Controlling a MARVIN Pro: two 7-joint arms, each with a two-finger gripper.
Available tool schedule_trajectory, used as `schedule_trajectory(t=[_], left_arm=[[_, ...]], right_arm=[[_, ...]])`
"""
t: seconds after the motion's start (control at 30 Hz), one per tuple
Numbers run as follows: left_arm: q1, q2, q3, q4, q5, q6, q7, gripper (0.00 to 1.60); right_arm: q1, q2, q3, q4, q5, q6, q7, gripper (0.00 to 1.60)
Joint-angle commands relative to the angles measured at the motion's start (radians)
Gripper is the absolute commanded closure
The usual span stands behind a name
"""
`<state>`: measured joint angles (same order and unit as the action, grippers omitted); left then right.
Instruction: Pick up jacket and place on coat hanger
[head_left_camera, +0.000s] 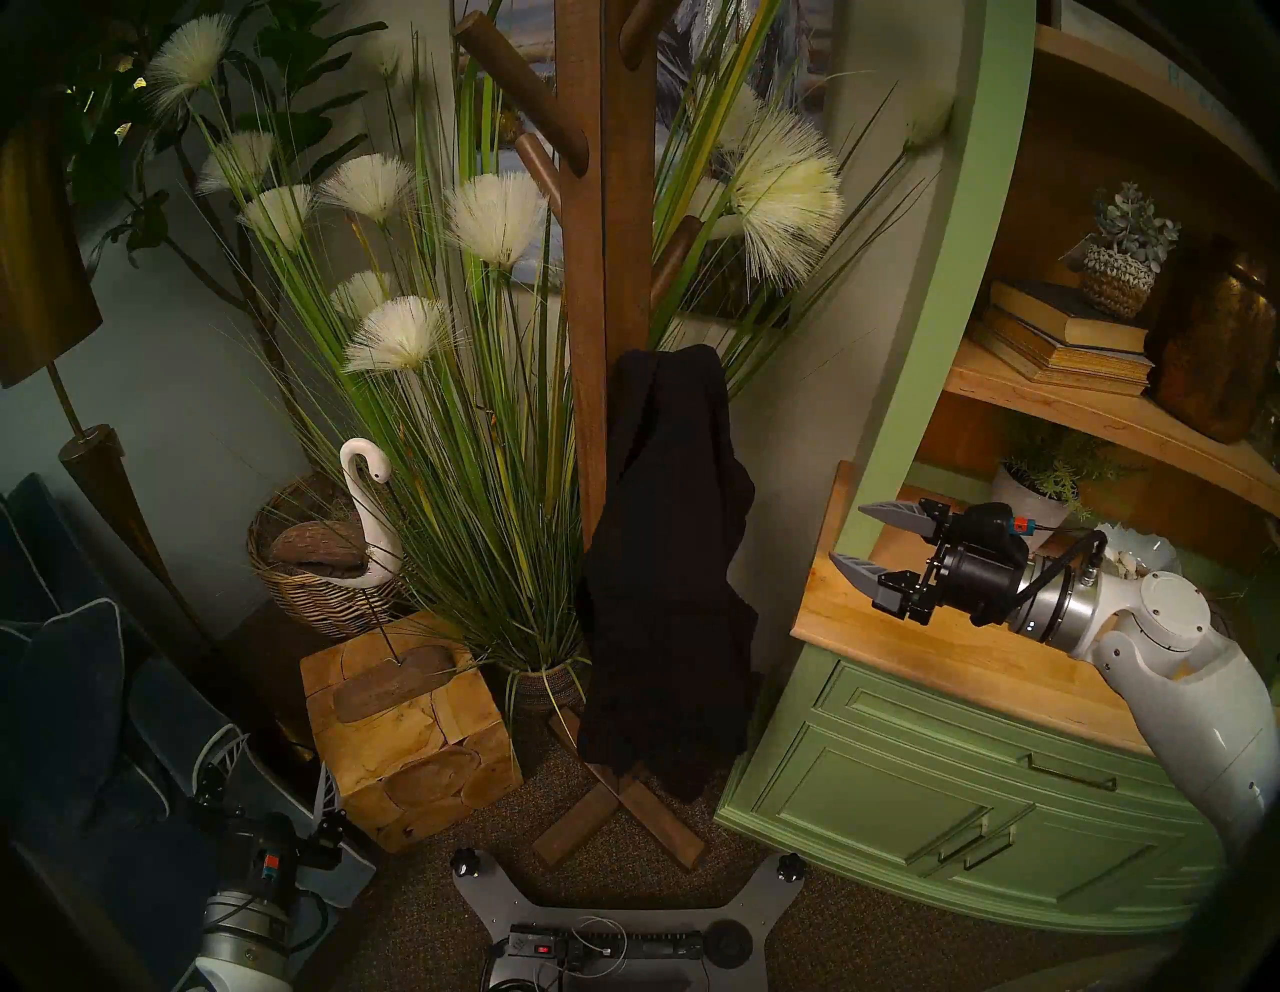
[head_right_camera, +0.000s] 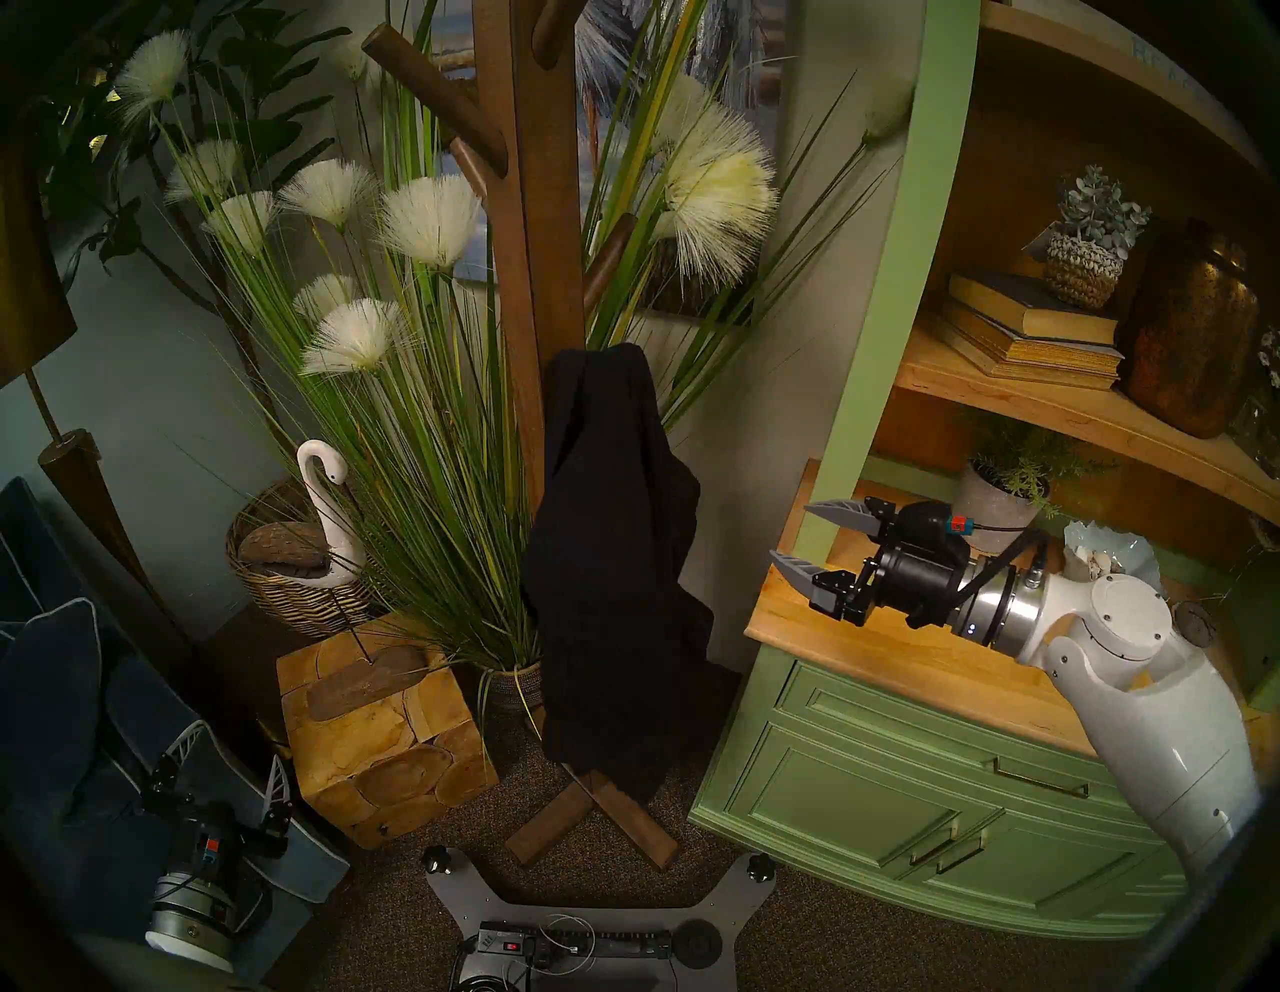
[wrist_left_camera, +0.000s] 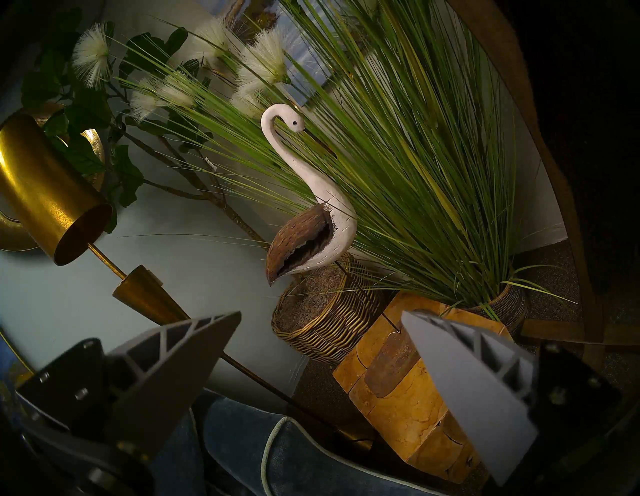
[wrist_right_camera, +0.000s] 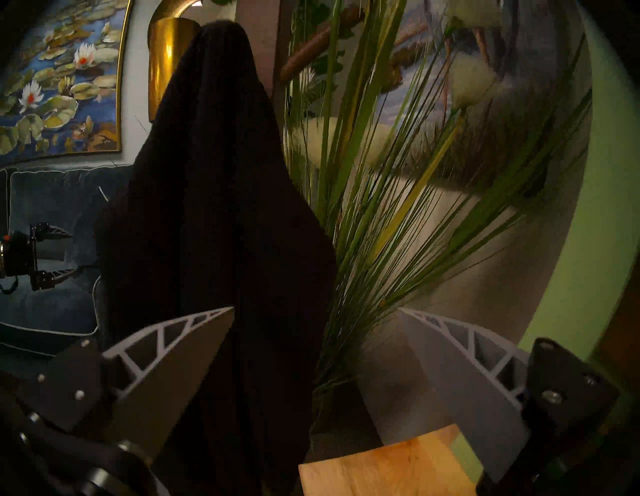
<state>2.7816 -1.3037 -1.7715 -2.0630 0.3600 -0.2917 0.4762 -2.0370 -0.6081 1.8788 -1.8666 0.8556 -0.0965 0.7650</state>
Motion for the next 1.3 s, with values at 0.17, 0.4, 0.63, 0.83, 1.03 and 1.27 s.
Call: schedule_trajectory(t=[0.17, 0.4, 0.63, 0.83, 1.03, 1.27], left_arm=[[-0.003, 0.001, -0.004, -0.019, 0.001, -0.005, 0.003, 0.00], [-0.003, 0.001, -0.005, -0.020, 0.001, -0.005, 0.003, 0.00], [-0.001, 0.001, -0.005, -0.022, 0.000, -0.006, 0.003, 0.00], [0.001, 0.001, -0.006, -0.025, 0.000, -0.005, 0.003, 0.00], [0.003, 0.001, -0.007, -0.027, -0.001, -0.005, 0.002, 0.00], [0.005, 0.001, -0.007, -0.029, -0.002, -0.004, 0.002, 0.00]], right_arm=[[-0.092, -0.169, 0.245, -0.161, 0.077, -0.131, -0.017, 0.00], [-0.198, -0.252, 0.307, -0.234, 0.096, -0.162, -0.043, 0.00], [-0.295, -0.345, 0.372, -0.324, 0.119, -0.184, -0.108, 0.00], [-0.365, -0.413, 0.329, -0.380, 0.083, -0.171, -0.186, 0.00], [-0.389, -0.447, 0.286, -0.363, 0.033, -0.147, -0.256, 0.00], [-0.386, -0.450, 0.248, -0.315, -0.010, -0.155, -0.274, 0.00]])
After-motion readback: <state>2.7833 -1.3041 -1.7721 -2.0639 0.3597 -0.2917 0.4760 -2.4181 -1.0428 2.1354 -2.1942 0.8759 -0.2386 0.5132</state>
